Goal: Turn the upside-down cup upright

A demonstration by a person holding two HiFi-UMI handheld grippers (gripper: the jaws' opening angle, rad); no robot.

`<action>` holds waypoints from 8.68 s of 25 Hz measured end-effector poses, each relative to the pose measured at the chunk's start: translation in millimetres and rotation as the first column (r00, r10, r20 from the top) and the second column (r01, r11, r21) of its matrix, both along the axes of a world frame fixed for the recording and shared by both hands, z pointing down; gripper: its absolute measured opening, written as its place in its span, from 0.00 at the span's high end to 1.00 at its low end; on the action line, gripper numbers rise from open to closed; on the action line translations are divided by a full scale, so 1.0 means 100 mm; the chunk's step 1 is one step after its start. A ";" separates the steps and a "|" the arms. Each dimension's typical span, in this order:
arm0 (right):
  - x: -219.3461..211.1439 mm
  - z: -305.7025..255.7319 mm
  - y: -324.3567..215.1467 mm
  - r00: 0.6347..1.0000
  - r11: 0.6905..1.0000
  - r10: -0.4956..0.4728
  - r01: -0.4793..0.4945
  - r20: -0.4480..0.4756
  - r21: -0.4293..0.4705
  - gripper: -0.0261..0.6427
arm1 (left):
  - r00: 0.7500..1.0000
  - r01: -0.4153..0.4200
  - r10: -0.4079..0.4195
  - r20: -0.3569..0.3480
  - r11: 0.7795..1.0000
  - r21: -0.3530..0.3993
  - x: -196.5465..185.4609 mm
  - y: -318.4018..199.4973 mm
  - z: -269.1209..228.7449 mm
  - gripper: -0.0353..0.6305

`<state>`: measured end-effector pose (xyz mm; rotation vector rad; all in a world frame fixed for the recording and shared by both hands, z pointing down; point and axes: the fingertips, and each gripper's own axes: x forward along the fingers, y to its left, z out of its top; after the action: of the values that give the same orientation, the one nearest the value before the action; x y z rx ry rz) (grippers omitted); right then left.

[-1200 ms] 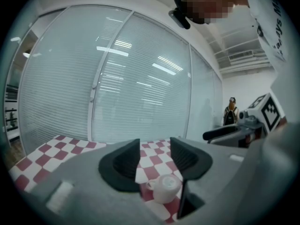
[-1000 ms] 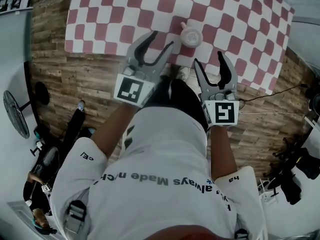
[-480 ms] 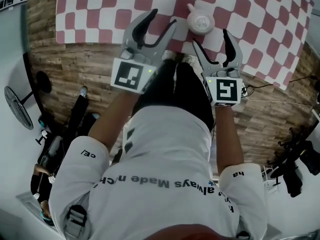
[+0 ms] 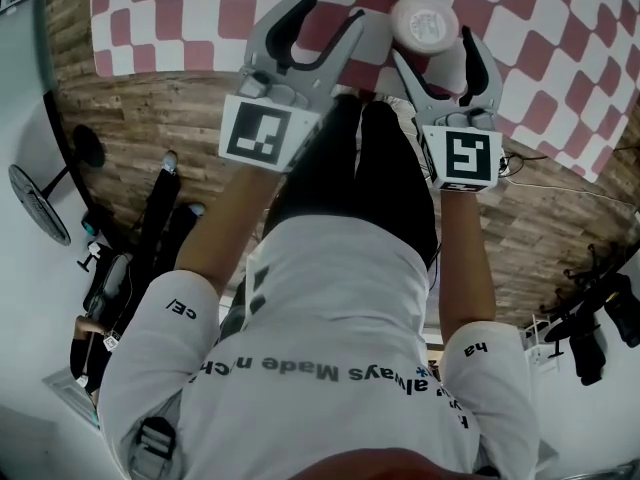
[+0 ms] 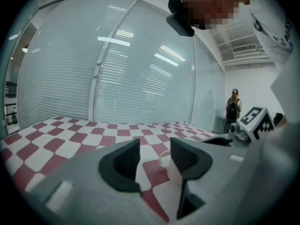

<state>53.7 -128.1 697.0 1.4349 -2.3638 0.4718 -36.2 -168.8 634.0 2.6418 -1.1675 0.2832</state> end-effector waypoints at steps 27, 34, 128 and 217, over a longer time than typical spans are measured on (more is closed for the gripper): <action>-0.16 0.14 -0.15 0.999 0.997 -0.015 0.012 0.033 0.080 0.33 | 1.000 0.011 -0.011 -0.001 1.000 0.003 -0.13 -0.01 0.22 0.64; -0.02 -0.30 -0.16 0.999 0.993 0.014 -0.019 0.041 0.118 0.33 | 1.000 0.011 -0.010 -0.025 0.999 0.035 -0.07 -0.04 -0.20 0.64; 0.76 -3.64 0.12 -0.010 0.966 0.252 -0.065 0.968 -0.252 0.33 | 0.856 -0.470 0.490 -0.166 0.871 0.144 0.93 1.10 -3.17 0.62; 0.08 -3.60 0.37 0.411 0.793 -0.268 0.608 -0.871 0.043 0.26 | 0.756 -0.622 0.648 -0.092 0.756 0.205 1.02 1.23 -3.26 0.91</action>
<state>61.9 -90.8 336.6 0.7315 -1.8684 -0.7221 65.7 -46.1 308.4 3.0602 -0.1966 0.0842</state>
